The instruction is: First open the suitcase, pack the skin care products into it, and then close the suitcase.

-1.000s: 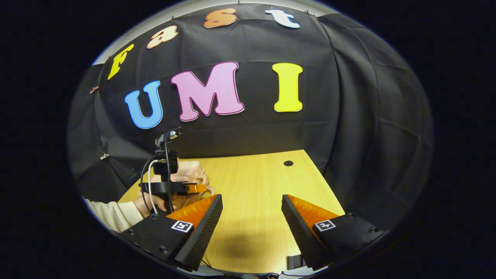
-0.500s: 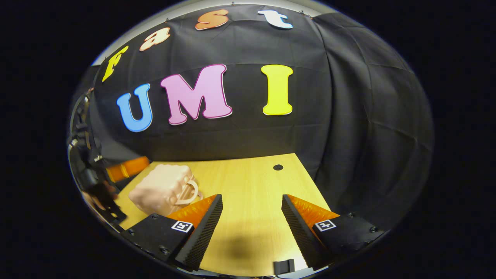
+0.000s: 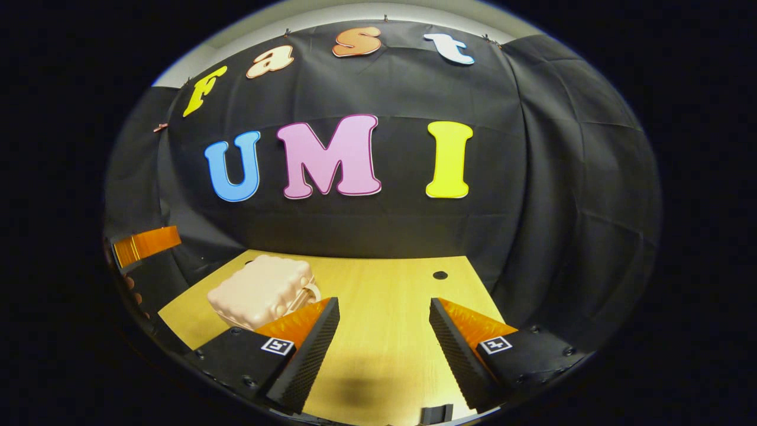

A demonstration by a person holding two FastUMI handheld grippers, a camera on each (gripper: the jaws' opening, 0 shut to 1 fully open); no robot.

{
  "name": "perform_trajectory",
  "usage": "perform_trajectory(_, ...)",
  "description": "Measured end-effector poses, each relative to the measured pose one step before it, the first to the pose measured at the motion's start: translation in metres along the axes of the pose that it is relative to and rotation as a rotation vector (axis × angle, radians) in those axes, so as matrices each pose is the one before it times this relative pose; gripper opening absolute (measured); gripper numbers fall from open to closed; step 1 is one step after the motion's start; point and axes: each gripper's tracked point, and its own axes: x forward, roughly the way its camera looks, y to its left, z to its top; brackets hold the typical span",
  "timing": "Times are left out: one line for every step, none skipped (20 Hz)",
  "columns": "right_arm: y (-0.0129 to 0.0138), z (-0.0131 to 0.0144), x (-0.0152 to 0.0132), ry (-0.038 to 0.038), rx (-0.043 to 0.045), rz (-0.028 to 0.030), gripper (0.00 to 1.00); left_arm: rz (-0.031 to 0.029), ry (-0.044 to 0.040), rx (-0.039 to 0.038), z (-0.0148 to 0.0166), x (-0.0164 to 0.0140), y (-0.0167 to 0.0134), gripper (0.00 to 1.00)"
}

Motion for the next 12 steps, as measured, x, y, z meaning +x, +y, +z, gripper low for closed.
perform_trajectory(0.00906, -0.00535, -0.00082, 0.0182, 0.00241, 0.01885, 0.97, -0.00405, -0.00326, 0.008, 0.00132, -0.00449, 0.00018, 0.96)
perform_trajectory(0.00719, -0.0013, 0.00027, 0.00757, -0.01289, 0.02071, 0.97, -0.0094, -0.00548, 0.01112, 0.00239, -0.00111, -0.00021, 0.96)
perform_trajectory(0.0003, 0.00063, 0.00065, 0.00044, -0.01734, -0.00436, 0.97, 0.00298, -0.00493, 0.01945, 0.00176, -0.00241, 0.00169, 0.96)
perform_trajectory(-0.00093, 0.00232, -0.0004, -0.00787, -0.00944, -0.00605, 0.97, 0.00486, -0.002, 0.02929, -0.00022, -0.00208, 0.00184, 0.96)
perform_trajectory(-0.00004, 0.00434, 0.00034, -0.00934, 0.00289, -0.00649, 0.97, 0.02256, 0.00353, 0.03576, -0.00027, -0.00312, 0.00568, 0.96)
perform_trajectory(0.00111, 0.00286, 0.00043, -0.00952, 0.01301, -0.00707, 0.97, 0.00596, -0.00204, 0.02565, 0.00078, -0.00226, 0.00422, 0.96)
perform_trajectory(0.0019, 0.00389, -0.00004, -0.01114, 0.0193, -0.00549, 0.97, -0.01498, -0.00751, 0.01259, 0.00155, -0.00243, 0.00111, 0.96)
perform_trajectory(0.00256, 0.00289, -0.001, -0.00976, 0.01787, -0.00575, 0.97, -0.00483, -0.00286, 0.00574, 0.00027, -0.00025, 0.00278, 0.96)
perform_trajectory(0.00189, 0.00173, -0.00168, -0.00569, 0.00827, -0.00747, 0.97, -0.001, 0.0031, 0.00175, -0.00035, -0.00081, 0.00566, 0.96)
perform_trajectory(0.00189, 0.00126, -0.00271, -0.01035, -0.00063, -0.00863, 0.97, -0.00056, -0.00136, -0.00071, -0.00106, 0.00106, 0.00583, 0.96)
perform_trajectory(0.00177, -0.00031, -0.00267, -0.00609, -0.00545, -0.00853, 0.97, 0.00064, -0.00452, -0.00108, 0.00052, -0.0003, 0.00493, 0.96)
perform_trajectory(0.00171, -0.0037, -0.00206, -0.00007, -0.00449, -0.00832, 0.97, 0.00141, -0.00201, 0.00006, -0.00102, 0.00106, 0.00443, 0.96)
